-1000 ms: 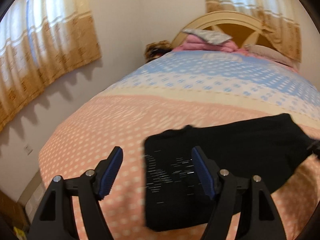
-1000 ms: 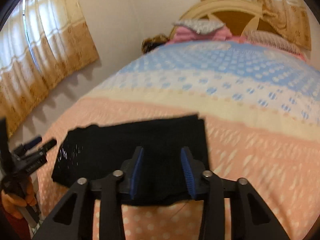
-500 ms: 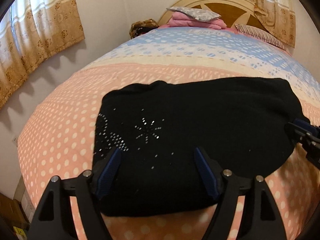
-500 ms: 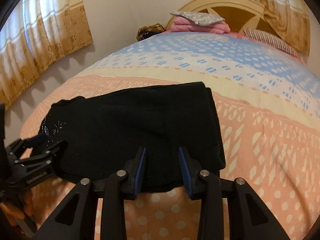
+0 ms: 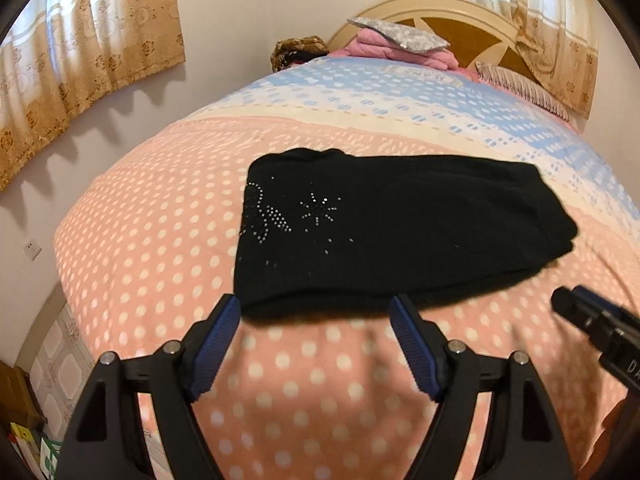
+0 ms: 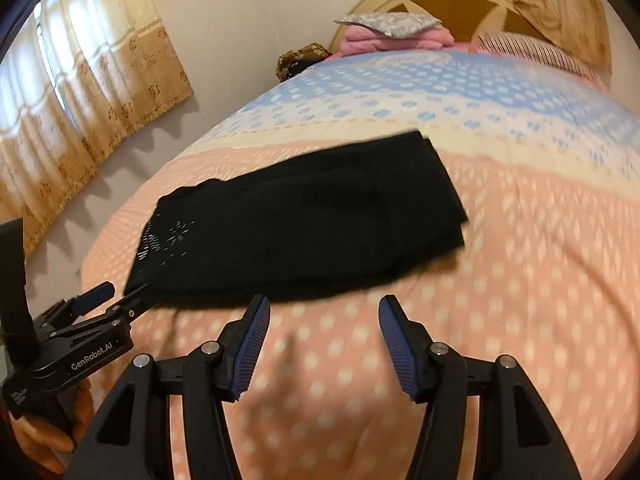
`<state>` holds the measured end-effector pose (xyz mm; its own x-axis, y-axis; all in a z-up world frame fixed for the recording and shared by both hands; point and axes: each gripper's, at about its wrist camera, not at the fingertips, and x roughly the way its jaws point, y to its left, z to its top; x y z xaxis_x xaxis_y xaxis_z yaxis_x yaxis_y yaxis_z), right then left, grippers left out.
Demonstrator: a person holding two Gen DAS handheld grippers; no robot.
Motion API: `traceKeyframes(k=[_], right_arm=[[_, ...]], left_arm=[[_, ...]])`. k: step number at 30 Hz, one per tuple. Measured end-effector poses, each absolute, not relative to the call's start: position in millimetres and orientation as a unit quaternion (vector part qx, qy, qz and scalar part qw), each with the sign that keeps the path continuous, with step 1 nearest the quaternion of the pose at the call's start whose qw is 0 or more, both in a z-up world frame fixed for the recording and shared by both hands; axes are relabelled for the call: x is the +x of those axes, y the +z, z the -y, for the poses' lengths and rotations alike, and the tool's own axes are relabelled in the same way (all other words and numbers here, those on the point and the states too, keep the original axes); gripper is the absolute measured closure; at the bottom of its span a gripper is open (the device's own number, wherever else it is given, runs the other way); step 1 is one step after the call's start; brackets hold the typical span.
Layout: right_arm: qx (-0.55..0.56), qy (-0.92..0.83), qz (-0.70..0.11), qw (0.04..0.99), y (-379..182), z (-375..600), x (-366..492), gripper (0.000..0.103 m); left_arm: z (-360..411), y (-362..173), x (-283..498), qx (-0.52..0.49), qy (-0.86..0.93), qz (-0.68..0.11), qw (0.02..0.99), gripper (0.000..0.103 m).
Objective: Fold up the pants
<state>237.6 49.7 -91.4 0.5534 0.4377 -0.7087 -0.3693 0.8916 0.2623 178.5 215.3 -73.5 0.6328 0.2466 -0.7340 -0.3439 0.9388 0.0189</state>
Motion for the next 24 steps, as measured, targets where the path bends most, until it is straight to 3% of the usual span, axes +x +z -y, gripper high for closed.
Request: traceKeyframes(k=[6, 16, 18, 20, 24], right_arm=[[0.096, 0.208, -0.423, 0.877, -84.3, -39.7, 202.3, 0.044], [0.048, 0.167, -0.344, 0.923, -40.2, -42.8, 143.2, 0.044], [0.049, 0.165, -0.317, 0.933, -26.7, -38.9, 132.7, 0.038], [0.056, 0.163, -0.286, 0.943, -11.5, -33.2, 118.6, 0.033], [0.066, 0.156, -0.242, 0.955, 6.5, -24.2, 97.4, 0.031]], left_arm=[[-198.4, -56.3, 147.3, -0.024, 0.158, -0.357, 0.920, 0.023], [-193.4, -39.3, 120.9, 0.012, 0.179, -0.321, 0.930, 0.023], [-189.4, -32.7, 116.0, 0.017, 0.181, -0.306, 0.935, 0.019], [-185.1, -26.1, 110.9, 0.022, 0.186, -0.292, 0.938, 0.007], [-178.9, -11.3, 100.1, 0.023, 0.183, -0.263, 0.947, 0.005]])
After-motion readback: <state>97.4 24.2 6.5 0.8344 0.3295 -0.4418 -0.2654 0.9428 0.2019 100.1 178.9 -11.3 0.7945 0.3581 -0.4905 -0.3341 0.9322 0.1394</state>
